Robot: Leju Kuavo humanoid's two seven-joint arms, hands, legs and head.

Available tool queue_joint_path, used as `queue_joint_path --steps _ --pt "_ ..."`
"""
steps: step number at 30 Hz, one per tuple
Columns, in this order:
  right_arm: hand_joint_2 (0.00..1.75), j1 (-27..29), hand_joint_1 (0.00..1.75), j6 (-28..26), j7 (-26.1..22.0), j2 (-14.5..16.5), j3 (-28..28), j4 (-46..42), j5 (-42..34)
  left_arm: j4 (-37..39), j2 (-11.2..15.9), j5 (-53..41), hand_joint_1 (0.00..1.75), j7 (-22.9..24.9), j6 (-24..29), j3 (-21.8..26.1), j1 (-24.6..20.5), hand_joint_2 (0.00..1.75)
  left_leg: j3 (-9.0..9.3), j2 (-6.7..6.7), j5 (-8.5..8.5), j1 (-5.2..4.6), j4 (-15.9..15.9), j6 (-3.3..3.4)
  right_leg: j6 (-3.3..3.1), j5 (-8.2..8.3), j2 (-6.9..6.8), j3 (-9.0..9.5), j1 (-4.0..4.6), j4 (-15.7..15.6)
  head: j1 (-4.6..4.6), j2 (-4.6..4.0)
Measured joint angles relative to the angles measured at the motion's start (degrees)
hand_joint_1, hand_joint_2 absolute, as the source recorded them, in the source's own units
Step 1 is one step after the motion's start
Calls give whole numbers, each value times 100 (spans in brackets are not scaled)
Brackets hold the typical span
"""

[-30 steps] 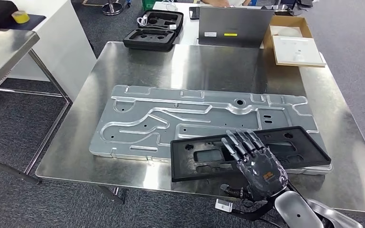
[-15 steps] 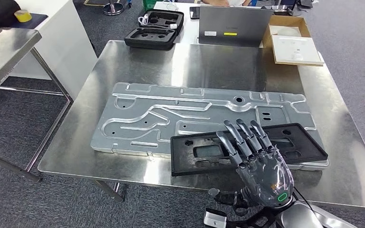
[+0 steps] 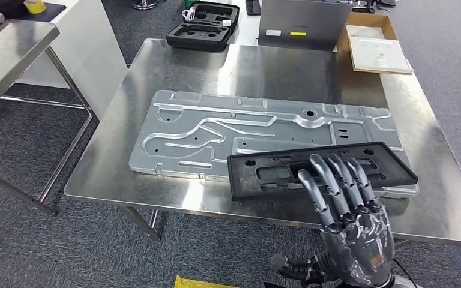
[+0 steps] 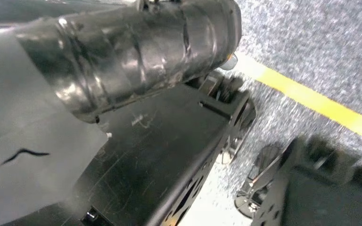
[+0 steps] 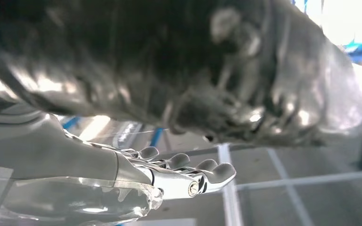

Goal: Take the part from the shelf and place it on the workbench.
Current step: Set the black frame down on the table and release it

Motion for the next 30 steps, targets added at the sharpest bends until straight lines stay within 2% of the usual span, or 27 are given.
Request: queue_joint_path --steps 1,2,3,5,6,7,9,10,11,12,13,14,15,16,17,18,20,21,22,23,24,25,26,27,28,29,30 --pt "0 37 0 -31 62 -3 -71 -65 8 0 1 21 0 1 1 1 7 0 -25 0 36 -1 19 -23 -21 29 4 180 19 -277 -5 0" --pt "44 67 0 -55 116 -10 -140 -124 11 0 2 39 0 1 2 0 15 0 -28 1 67 -1 30 -51 -42 13 8 257 37 -429 -3 0" --pt "87 98 0 -76 166 -19 -206 -177 12 0 3 53 0 2 3 0 22 0 -17 1 104 3 23 -83 -66 34 13 257 56 -456 -5 0" --pt "87 164 0 -105 239 -42 -320 -278 13 0 9 76 0 3 9 0 36 0 -16 -9 144 10 24 -142 -132 137 3 190 39 -488 8 0" --pt "44 210 0 -120 277 -53 -375 -333 13 0 13 85 0 4 13 1 39 0 -65 -14 40 17 94 -177 -164 205 -6 139 28 -498 6 0" --pt "0 271 0 -143 323 -66 -435 -398 13 0 16 98 0 4 16 1 44 0 -134 -18 -177 27 263 -213 -192 279 -17 72 13 -511 2 0" --pt "0 459 0 -256 449 -95 -620 -576 10 0 20 141 0 5 27 2 49 0 -294 -13 -821 66 887 -284 -217 414 -25 -96 7 -510 -14 0" --pt "0 621 0 -392 511 -98 -761 -688 -18 0 20 190 0 5 46 9 55 0 -327 -12 -1049 83 1226 -307 -220 479 -36 -177 7 -508 -20 0" --pt "0 852 0 -605 564 -66 -964 -814 -103 0 20 278 0 5 84 28 69 0 -297 -11 -1135 93 1468 -321 -218 546 -52 -265 8 -505 -20 0" --pt "0 1137 0 -895 596 32 -1235 -965 -300 0 20 403 0 4 144 59 90 0 -183 -11 -1084 98 1550 -325 -214 613 -70 -357 9 -501 -19 0" --pt "0 1442 0 -1216 582 197 -1568 -1128 -637 0 21 550 0 2 212 106 117 0 23 -11 -949 98 1444 -321 -208 679 -87 -445 11 -497 -21 0" --pt "0 1730 0 -1521 511 461 -2000 -1290 -1135 0 22 719 0 1 287 167 146 0 333 -15 -822 98 1156 -308 -199 747 -93 -537 10 -492 -20 0" --pt "0 1970 0 -1784 301 788 -2464 -1424 -1900 0 23 871 0 2 349 234 172 0 688 -23 -788 92 737 -291 -184 809 -91 -609 15 -486 -23 0" --pt "0 2154 0 -1954 -64 1171 -3006 -1463 -2892 0 23 1010 0 6 395 303 195 0 1009 -38 -831 83 303 -271 -165 869 -89 -657 18 -481 -21 0" --pt "0 2293 0 -2054 -621 1576 -3577 -1387 -4043 0 22 1129 0 15 428 367 214 0 1238 -55 -910 73 -38 -249 -142 929 -88 -684 20 -488 -21 0" --pt "0 2392 0 -2101 -1495 1956 -4197 -1138 -5579 1 21 1217 0 31 443 427 235 0 1344 -67 -972 53 -243 -223 -111 989 -90 -693 17 -506 -27 0" --pt "0 2542 0 -2099 -3369 2539 -5334 -449 -9007 1 18 1328 0 65 446 534 274 0 1324 -70 -904 36 -342 -136 -31 1078 -92 -693 -7 -549 -28 0" --pt "0 2605 0 -2099 -4158 2749 -5803 -138 -10745 0 16 1357 0 80 440 581 291 0 1279 -67 -823 30 -365 -85 1 1008 -79 -718 -17 -510 -24 0" --pt "0 2658 0 -2101 -4584 2910 -6125 62 -12117 0 14 1371 0 90 433 617 300 0 1219 -62 -740 33 -386 -35 18 826 -64 -770 -22 -376 -9 0" --pt "0 2689 0 -2103 -4744 3063 -6403 225 -13225 0 13 1384 0 95 423 646 302 0 1147 -52 -661 36 -391 3 19 537 -41 -853 -29 -129 6 0" --pt "0 2698 0 -2105 -4741 3190 -6628 386 -14028 0 13 1395 0 101 413 664 299 0 1057 -43 -594 22 -381 30 20 216 -21 -950 -23 209 19 0" --pt "0 2690 0 -2085 -4626 3292 -6823 588 -14534 0 13 1406 0 103 389 674 296 0 959 -28 -529 9 -364 46 23 -41 -11 -1033 -24 576 26 0" --pt "0 2662 0 -2023 -4477 3379 -7011 880 -14753 0 13 1416 0 105 349 679 295 0 856 -12 -462 -4 -345 52 30 -174 -3 -1076 -23 888 27 0" --pt "0 2600 0 -1925 -4349 3446 -7180 1264 -14650 0 13 1425 0 108 296 682 296 0 741 1 -396 -16 -320 47 35 -148 0 -1058 -24 1073 26 0" --pt "0 2517 0 -1775 -4202 3517 -7363 1791 -14210 0 13 1427 0 108 225 692 298 0 613 8 -332 -23 -286 41 37 2 -1 -963 -28 1093 27 0" --pt "0 2423 0 -1611 -4048 3586 -7532 2381 -13602 0 8 1415 0 105 159 706 298 0 487 11 -276 -25 -244 30 34 197 -1 -792 -33 948 28 0" --pt "0 2322 0 -1453 -3888 3653 -7665 3002 -12938 0 2 1396 0 102 104 722 295 0 365 11 -229 -25 -191 16 25 349 -3 -552 -38 660 31 0"
